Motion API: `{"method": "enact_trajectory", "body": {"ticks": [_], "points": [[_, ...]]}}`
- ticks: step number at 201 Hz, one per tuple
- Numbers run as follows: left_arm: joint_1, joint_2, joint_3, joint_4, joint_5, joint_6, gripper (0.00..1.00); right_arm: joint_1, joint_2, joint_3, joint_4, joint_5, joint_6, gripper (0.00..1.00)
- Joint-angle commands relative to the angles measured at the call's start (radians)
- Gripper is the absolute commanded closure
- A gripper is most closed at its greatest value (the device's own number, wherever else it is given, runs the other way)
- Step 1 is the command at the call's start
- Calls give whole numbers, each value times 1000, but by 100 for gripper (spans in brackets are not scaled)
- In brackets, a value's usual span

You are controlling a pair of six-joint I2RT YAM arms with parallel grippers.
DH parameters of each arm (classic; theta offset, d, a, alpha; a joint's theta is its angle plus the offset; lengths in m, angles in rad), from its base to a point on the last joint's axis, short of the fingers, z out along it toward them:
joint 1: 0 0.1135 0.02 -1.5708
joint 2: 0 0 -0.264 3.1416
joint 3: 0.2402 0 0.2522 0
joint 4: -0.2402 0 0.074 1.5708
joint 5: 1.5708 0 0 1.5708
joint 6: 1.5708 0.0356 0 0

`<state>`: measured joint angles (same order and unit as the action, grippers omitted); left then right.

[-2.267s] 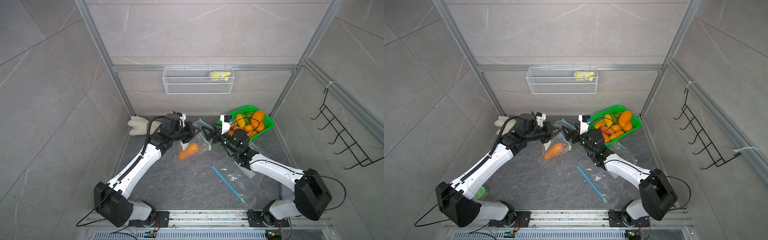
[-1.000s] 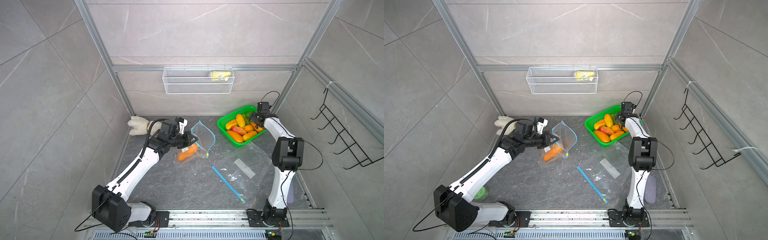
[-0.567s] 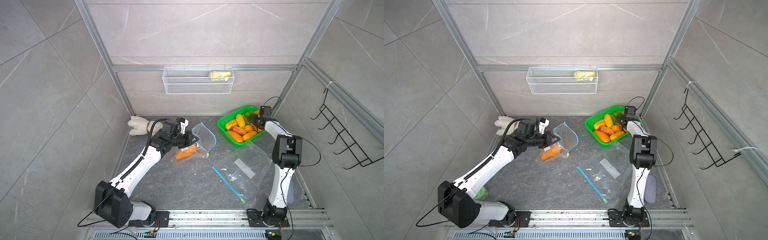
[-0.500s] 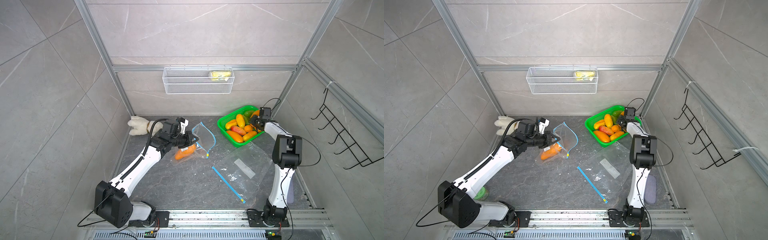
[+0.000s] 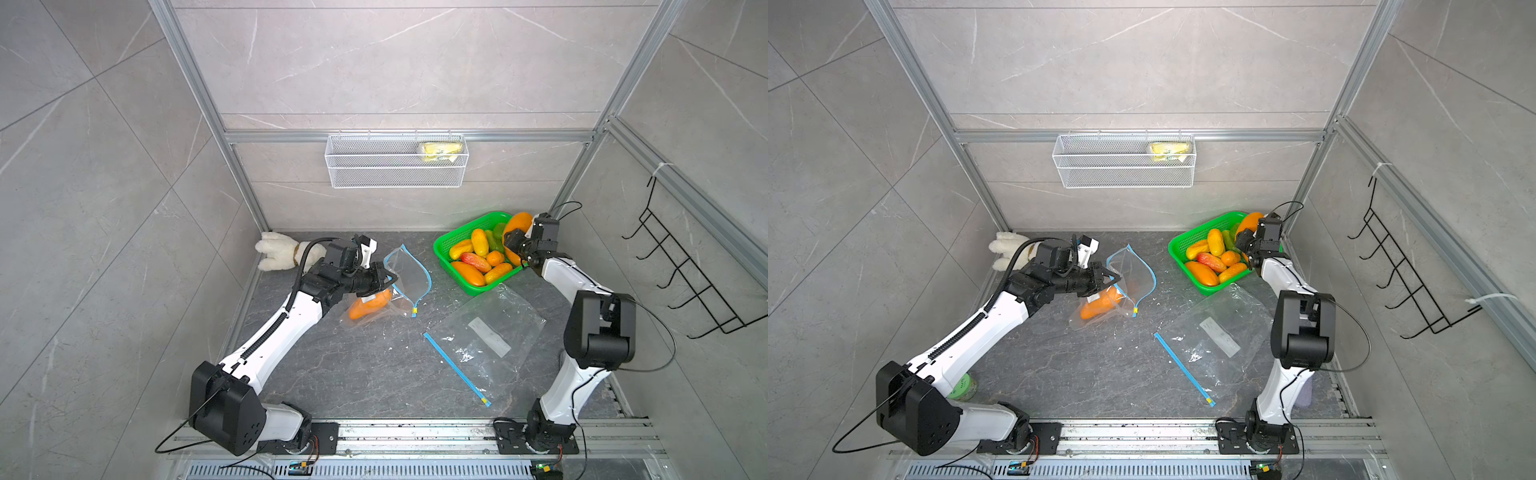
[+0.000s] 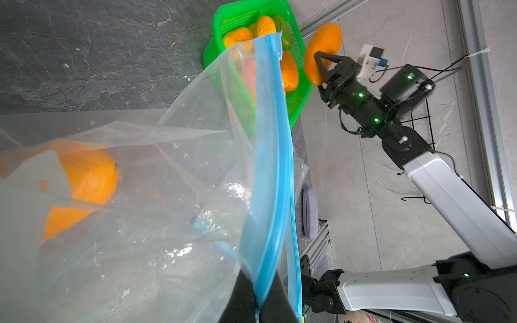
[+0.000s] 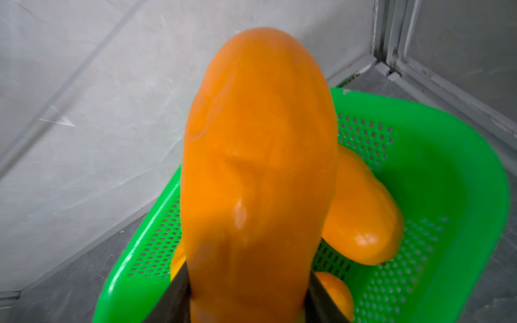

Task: Place the mango in a zip-top bag and seal the zipper
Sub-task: Pick up the mango from the basket, then place the mango in the zipper food storage bag.

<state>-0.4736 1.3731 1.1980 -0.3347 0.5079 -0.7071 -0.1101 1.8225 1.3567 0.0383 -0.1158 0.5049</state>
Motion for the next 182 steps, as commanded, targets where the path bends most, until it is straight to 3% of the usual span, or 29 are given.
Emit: {"method": "enact_trajectory", "body": {"ticks": [1, 35, 82, 128, 182], "points": [[-2, 17, 27, 22, 12, -6, 93, 6, -138, -103, 103, -68, -4, 84], [-3, 56, 58, 19, 8, -12, 93, 108, -382, -295, 219, -141, -20, 88], [-2, 103, 109, 33, 39, -32, 94, 415, -587, -438, 372, -244, -86, 89], [-2, 85, 148, 15, 51, -33, 94, 607, -511, -489, 516, -298, -151, 88], [0, 39, 152, -6, 48, -31, 94, 706, -353, -437, 526, -281, -205, 89]]}}
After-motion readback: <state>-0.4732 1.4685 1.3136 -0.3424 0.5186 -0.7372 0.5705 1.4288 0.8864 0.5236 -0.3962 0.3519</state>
